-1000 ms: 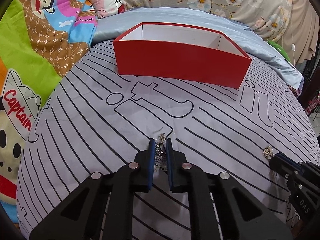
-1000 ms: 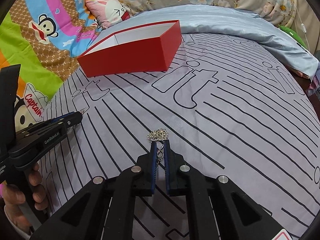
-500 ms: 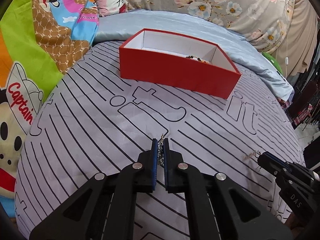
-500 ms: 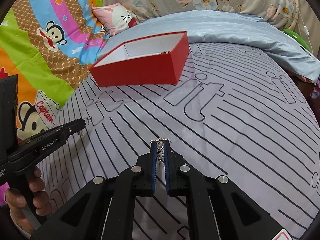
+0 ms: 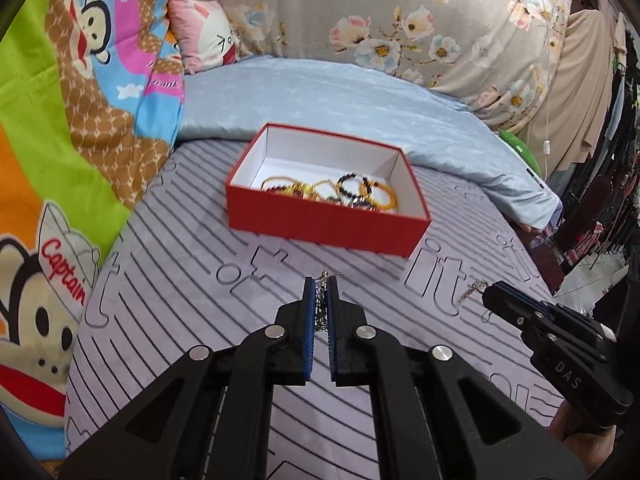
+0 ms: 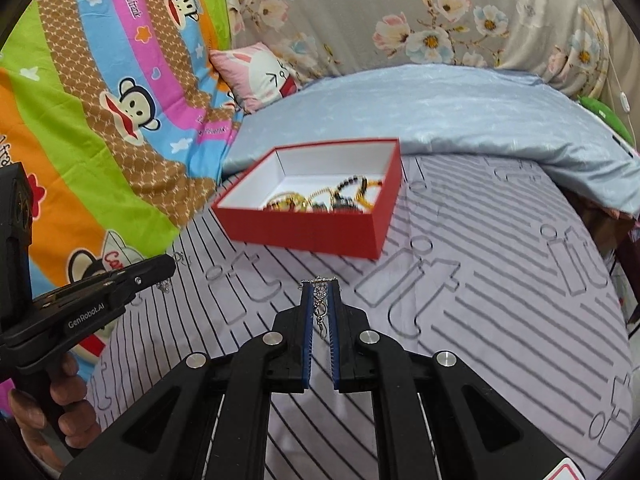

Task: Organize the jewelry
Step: 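Carry the silver pendant and silver chain into the red box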

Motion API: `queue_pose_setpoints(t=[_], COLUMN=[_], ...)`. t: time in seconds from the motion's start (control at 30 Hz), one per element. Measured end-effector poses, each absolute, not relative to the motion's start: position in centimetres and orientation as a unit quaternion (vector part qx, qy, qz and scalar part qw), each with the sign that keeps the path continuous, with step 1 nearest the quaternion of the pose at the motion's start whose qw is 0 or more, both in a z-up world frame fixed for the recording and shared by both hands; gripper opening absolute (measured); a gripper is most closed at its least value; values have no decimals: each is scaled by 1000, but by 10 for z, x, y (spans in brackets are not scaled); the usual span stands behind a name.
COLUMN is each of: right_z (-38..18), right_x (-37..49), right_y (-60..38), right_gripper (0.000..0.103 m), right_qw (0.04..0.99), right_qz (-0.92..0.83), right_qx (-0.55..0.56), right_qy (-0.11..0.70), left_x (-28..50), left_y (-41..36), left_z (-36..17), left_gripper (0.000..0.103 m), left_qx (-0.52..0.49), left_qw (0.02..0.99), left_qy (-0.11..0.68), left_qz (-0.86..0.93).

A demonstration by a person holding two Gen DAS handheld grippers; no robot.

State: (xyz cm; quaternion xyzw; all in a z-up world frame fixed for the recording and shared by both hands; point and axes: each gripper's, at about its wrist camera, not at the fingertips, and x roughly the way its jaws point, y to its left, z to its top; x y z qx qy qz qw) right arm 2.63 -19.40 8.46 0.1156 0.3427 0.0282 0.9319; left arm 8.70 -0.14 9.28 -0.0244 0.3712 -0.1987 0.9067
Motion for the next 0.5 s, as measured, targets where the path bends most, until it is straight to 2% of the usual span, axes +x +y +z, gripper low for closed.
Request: queue_pose_setpoints(t=[0.3,0.5], right_z=[134,148], right_x=[68,101], right_y=[-198,-201], right_gripper=[6,6], right_qw=[949,952], right_qz=[46,52], right_qx=[94,91], right_qy=[297,287], left_x=[122,155], left_y=[-18,-31], left_z=[134,147], left_gripper=[4,4], left_qx=[-1,9], left_qw=[924,930], left_qy=[329,319], left_qz=[-193,-181])
